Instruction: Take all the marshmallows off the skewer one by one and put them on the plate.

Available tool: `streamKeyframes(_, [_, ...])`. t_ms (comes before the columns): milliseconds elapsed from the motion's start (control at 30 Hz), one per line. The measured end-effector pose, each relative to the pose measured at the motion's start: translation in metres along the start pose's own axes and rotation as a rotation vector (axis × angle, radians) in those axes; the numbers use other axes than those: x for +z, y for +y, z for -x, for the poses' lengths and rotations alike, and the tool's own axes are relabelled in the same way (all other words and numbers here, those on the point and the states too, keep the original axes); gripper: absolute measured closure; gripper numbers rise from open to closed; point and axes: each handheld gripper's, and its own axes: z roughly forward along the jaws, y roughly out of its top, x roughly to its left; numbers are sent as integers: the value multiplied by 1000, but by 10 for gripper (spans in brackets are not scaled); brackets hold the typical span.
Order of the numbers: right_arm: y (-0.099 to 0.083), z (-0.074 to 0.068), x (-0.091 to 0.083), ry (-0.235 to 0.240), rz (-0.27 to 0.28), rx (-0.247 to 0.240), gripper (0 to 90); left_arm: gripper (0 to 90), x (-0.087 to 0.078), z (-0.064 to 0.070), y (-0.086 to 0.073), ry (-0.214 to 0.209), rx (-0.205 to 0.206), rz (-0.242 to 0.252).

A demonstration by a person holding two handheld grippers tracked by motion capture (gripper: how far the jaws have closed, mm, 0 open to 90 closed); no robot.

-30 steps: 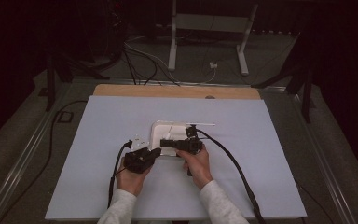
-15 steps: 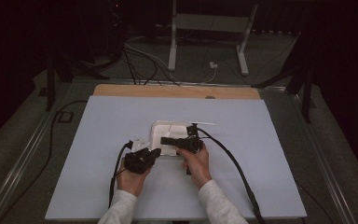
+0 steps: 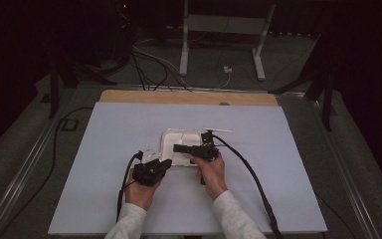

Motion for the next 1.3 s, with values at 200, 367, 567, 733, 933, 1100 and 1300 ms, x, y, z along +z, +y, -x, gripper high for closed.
streamKeyframes(200, [3, 1, -3, -5, 6, 3, 806, 900, 0, 1, 0, 2, 8, -3])
streamKeyframes(367, [5, 2, -4, -11, 10, 1, 805, 900, 0, 2, -1, 7, 14, -8])
streamKeyframes(567, [6, 3, -5, -14, 24, 6, 806, 900, 0, 2, -2, 7, 18, -13])
streamKeyframes(733, [8, 3, -7, -19, 35, 10, 806, 900, 0, 2, -2, 7, 17, -14])
streamKeyframes(933, [9, 4, -7, -21, 43, 16, 805, 900, -1, 2, -3, 9, 14, -14])
streamKeyframes(1100, [9, 5, -6, -25, 46, 19, 803, 900, -1, 2, -4, 8, 19, -21])
streamKeyframes(1300, [11, 6, -6, -26, 52, 25, 802, 900, -2, 3, -4, 9, 19, -17])
